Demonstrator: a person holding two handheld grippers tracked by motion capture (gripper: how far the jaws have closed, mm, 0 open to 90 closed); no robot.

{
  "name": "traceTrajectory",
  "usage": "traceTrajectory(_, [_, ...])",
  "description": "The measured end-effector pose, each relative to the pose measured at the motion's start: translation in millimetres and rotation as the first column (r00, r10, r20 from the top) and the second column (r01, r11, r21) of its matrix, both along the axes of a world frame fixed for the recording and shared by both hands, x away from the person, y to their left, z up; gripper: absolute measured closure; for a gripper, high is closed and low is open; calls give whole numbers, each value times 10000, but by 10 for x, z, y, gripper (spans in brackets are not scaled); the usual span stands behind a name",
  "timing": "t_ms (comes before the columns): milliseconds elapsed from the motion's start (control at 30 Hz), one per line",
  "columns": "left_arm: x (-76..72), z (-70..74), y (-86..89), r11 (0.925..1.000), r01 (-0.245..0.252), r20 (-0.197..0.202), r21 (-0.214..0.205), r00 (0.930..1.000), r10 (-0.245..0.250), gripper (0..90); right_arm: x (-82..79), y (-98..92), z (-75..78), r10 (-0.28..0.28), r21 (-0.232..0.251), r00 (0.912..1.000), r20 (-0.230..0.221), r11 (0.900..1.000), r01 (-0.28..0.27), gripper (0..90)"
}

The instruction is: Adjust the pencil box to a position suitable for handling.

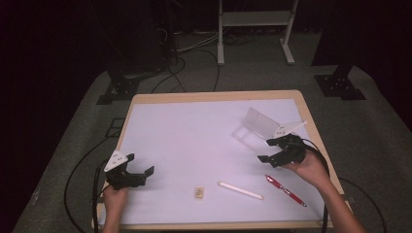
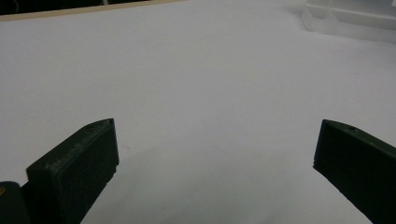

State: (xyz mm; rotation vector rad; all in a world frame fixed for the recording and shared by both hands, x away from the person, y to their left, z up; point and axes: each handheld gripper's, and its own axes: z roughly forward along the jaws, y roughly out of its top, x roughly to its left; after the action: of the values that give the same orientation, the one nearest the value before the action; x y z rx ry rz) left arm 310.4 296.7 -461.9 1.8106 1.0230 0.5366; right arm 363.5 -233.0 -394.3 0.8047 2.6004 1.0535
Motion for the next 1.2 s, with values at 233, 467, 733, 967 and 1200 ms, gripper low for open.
traceTrajectory(233, [3, -2, 3, 10000, 30, 17, 20, 10000, -30, 0, 288, 160, -89, 39, -570, 9985, -548, 9984, -70, 348])
traceTrajectory(467, [2, -3, 6, 10000, 29, 21, -23, 10000, -29, 0, 414, 236, -227, 52, -1123, 9948, -1015, 9935, -166, 444])
traceTrajectory(733, [-2, -2, 1, 10000, -20, 46, 30, 10000, 20, 0, 493, 222, -338, 99, -1447, 9890, -1473, 9890, -315, 510])
traceTrajectory(967, [6, -3, 6, 10000, 8, -7, -35, 10000, -8, 0, 501, 271, -414, 192, -1682, 9856, -1681, 9846, -479, 541])
traceTrajectory(1200, [0, -1, 11, 10000, 23, 39, -95, 10000, -23, 0, 508, 280, -430, 159, -1880, 9875, -1571, 9811, -457, 599])
